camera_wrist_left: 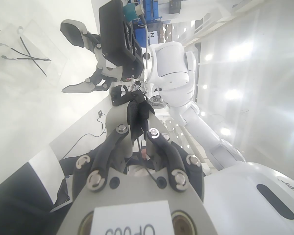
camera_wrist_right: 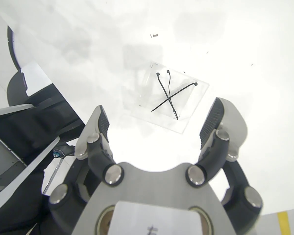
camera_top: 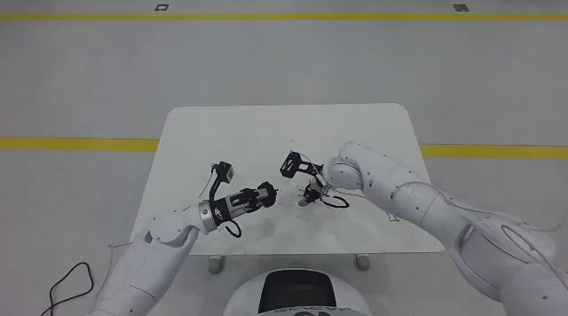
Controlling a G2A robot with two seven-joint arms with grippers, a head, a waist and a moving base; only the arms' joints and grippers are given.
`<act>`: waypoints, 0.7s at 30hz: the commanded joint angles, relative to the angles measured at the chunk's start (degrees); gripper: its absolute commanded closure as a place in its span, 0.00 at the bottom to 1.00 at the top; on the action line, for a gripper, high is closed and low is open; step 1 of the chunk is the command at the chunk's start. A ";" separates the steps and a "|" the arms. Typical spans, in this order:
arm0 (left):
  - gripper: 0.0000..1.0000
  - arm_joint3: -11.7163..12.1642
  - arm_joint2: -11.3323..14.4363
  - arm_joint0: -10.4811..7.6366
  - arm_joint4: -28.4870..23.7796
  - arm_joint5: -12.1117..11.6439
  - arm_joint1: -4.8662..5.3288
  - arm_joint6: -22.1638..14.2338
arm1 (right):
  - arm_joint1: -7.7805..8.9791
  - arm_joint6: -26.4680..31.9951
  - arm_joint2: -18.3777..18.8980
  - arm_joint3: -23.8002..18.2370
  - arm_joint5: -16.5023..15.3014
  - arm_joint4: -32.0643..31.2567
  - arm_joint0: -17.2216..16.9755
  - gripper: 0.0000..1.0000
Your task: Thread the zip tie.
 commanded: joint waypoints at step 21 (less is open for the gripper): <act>1.00 0.00 0.00 0.00 0.00 0.00 0.00 0.00 | 1.03 -3.52 0.69 -0.43 0.00 -5.67 -2.21 0.60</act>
